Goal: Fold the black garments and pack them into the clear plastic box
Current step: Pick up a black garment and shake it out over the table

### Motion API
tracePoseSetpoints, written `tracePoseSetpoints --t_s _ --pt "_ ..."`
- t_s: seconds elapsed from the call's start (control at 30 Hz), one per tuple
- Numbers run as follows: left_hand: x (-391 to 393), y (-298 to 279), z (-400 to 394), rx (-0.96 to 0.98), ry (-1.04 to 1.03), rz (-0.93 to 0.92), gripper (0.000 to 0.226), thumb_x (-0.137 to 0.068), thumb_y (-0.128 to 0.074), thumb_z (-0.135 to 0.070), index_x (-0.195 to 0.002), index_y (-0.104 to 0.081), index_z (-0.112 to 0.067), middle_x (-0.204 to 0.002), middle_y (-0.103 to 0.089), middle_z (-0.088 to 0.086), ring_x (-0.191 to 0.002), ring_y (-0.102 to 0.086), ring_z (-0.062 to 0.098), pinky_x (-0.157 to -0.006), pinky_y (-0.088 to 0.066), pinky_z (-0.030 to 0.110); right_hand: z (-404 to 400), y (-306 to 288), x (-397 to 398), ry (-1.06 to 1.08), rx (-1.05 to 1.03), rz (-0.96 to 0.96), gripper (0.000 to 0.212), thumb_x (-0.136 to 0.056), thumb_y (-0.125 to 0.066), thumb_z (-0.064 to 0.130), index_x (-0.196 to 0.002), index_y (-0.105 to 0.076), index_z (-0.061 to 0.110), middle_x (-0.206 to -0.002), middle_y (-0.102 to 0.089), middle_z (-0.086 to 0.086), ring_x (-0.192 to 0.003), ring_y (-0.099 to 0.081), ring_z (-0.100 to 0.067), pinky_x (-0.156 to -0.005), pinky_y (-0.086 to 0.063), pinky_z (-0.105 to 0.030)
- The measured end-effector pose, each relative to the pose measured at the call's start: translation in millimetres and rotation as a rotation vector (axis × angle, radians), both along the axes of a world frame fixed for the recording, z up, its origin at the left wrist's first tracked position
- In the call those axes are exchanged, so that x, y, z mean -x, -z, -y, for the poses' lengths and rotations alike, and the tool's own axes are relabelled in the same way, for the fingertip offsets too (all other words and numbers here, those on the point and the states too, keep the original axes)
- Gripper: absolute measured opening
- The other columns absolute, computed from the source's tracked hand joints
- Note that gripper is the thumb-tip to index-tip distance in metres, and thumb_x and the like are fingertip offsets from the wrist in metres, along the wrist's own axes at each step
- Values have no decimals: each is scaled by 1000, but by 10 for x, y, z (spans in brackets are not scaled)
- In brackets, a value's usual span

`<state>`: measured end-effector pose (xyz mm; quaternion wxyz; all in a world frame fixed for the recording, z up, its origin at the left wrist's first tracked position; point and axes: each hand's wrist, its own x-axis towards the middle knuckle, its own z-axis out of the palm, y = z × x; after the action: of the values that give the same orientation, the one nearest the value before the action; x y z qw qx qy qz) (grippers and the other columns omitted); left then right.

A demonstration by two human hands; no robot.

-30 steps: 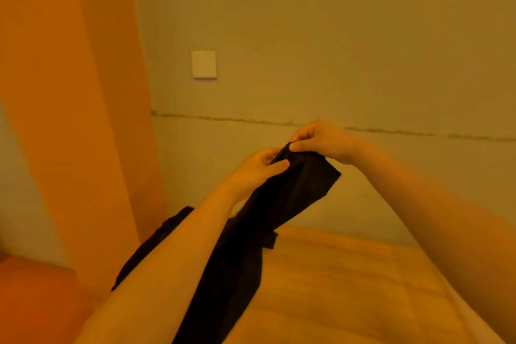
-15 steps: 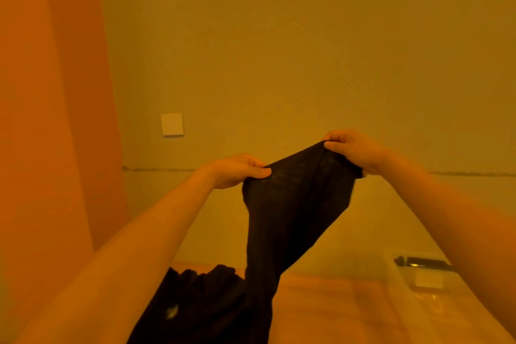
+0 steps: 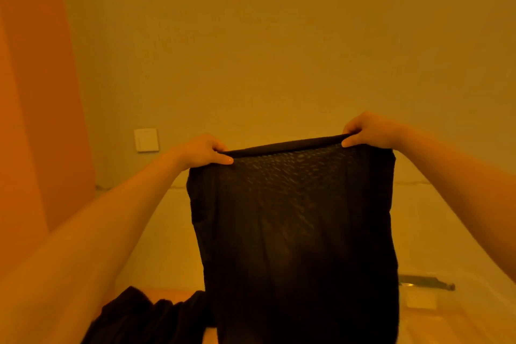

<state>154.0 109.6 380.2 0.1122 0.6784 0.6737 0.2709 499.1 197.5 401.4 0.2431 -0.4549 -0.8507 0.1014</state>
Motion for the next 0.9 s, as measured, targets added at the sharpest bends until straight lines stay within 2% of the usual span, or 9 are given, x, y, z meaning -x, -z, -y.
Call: tracePoseSetpoints --t_s 0.07,0.13,0.23,0.3,0.4,0.47,0.6,0.73,0.9 --pt "131 6 -104 -20 -28 -53 15 -89 -62 -20 -95 -70 -9 -83 -64 6 -79 -60 18 -72 -47 29 -93 14 2 12 3 -49 16 -86 -64 16 -70 -65 19 -73 -61 -2 -74 -56 -18 -64 -44 -28" --pt "234 62 -190 -85 -47 -121 19 -91 -58 -18 -96 -68 -2 -82 -60 9 -80 -55 20 -65 -41 24 -171 57 26 28 -7 -108 15 -86 -64 18 -70 -65 20 -74 -61 -1 -75 -56 -18 -65 -43 -27" --pt "281 141 -316 -242 -76 -116 20 -94 -53 -16 -82 -60 -3 -69 -51 5 -67 -49 17 -57 -34 27 -271 127 119 28 -18 -140 9 -86 -64 18 -80 -67 12 -77 -60 -4 -78 -56 -20 -71 -44 -31" --pt "313 127 -366 -306 -78 -73 22 -92 -57 -16 -71 -55 -7 -61 -46 2 -58 -43 11 -53 -33 23 -323 137 151 31 3 -138 9 -87 -63 16 -79 -66 14 -77 -61 -3 -78 -56 -20 -72 -44 -32" --pt "449 18 -338 -237 -68 -14 21 -86 -65 -16 -66 -59 -12 -61 -50 4 -57 -46 13 -52 -34 22 -381 81 119 60 27 -140 16 -86 -63 13 -71 -63 18 -75 -60 -3 -74 -55 -17 -65 -44 -29" --pt "558 -98 -277 -166 -47 -66 18 -84 -67 -14 -67 -61 -13 -65 -54 6 -61 -49 16 -54 -36 23 -399 9 86 72 17 -176 17 -84 -65 9 -69 -62 17 -70 -58 -3 -68 -54 -15 -59 -41 -26" --pt "679 -311 -173 -175 -55 -137 9 -88 -61 -9 -81 -65 -12 -73 -59 2 -69 -54 13 -58 -40 19 -379 -144 100 72 -44 -237 16 -83 -67 10 -68 -62 16 -69 -58 -3 -66 -53 -14 -57 -41 -25" --pt "728 -420 -141 -388 -164 55 6 -88 -63 -13 -85 -65 -9 -74 -57 5 -68 -52 16 -59 -39 23 -358 -297 95 82 -99 -281 14 -84 -66 18 -71 -66 13 -69 -58 -5 -67 -53 -18 -59 -40 -29" --pt "838 -457 -88 -425 -196 250 7 -90 -59 -11 -91 -65 -7 -78 -58 6 -70 -52 14 -60 -42 21 -312 -428 16 73 -71 -301 13 -89 -59 11 -79 -66 12 -75 -59 -5 -74 -54 -20 -71 -45 -33"
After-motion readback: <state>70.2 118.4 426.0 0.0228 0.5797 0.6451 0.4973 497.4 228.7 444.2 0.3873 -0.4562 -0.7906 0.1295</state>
